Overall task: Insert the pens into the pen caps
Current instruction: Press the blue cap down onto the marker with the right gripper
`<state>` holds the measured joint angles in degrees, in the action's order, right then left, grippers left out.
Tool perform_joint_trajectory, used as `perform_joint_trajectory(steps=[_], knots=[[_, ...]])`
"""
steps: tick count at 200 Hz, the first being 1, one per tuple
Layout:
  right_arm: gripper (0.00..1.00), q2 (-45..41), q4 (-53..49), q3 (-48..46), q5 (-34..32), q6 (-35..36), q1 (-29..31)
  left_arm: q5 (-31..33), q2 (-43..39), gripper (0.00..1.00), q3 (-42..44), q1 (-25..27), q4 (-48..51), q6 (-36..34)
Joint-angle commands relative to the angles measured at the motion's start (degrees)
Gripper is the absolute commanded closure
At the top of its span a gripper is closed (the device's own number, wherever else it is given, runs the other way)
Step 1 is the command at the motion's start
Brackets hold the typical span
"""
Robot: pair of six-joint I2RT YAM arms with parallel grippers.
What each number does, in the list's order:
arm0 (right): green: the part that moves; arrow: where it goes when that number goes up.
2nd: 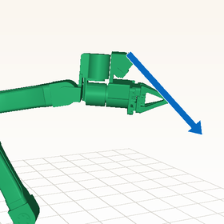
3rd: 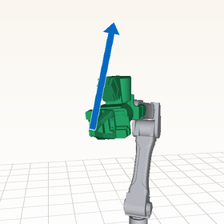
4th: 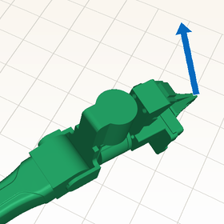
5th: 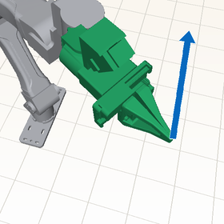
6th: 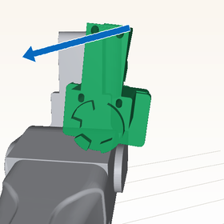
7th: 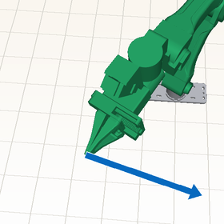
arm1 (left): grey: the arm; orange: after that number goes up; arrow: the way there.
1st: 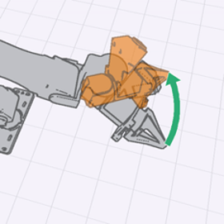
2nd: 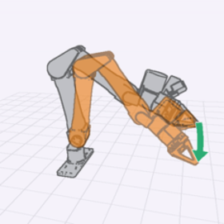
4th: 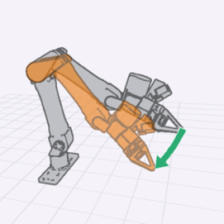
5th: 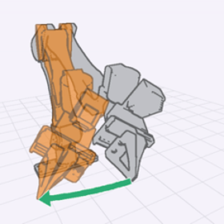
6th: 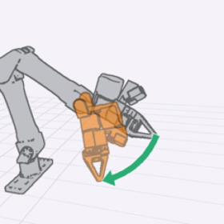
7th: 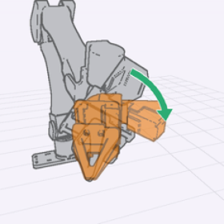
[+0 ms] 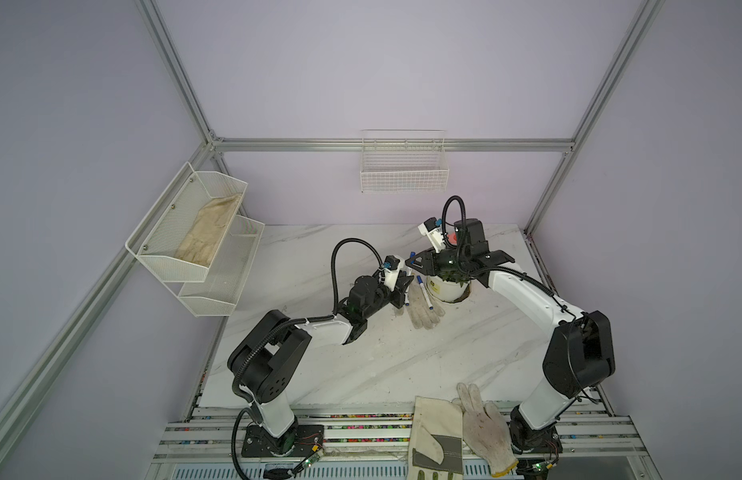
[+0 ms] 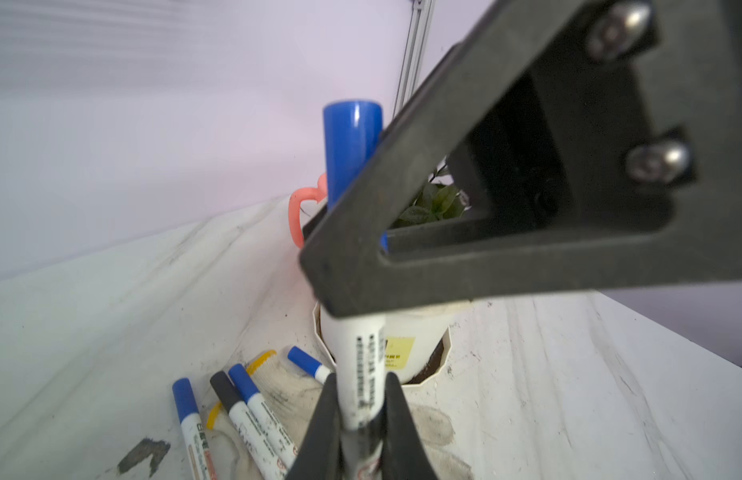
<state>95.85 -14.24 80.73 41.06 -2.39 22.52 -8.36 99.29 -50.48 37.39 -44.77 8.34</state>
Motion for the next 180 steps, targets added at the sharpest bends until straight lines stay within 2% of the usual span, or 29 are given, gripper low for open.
perform_joint_trajectory(steps=[1, 39, 84, 126, 180], knots=[[0.63, -2.6, -0.2, -0.2, -4.8, 0.0, 0.1, 1.8, -1.1, 1.0, -3.0, 0.8, -7.6, -2.2], [0.59, -5.2, 3.3, -0.6, -6.6, -1.6, -0.2, 2.2, -1.0, 1.0, -2.2, 1.0, -7.5, -2.5], [0.58, -6.1, 6.0, -1.0, -3.6, -3.3, -0.2, 2.5, -0.7, 1.0, -1.7, 1.1, -7.6, -1.7], [0.63, -5.2, 6.9, -1.6, -1.5, -5.9, -0.2, 2.3, -0.5, 1.0, -1.6, 1.2, -7.6, -1.3], [0.69, -5.9, 4.5, -1.6, -0.8, -4.2, -0.2, 2.4, 0.1, 1.0, -1.2, 1.2, -7.3, -0.6]])
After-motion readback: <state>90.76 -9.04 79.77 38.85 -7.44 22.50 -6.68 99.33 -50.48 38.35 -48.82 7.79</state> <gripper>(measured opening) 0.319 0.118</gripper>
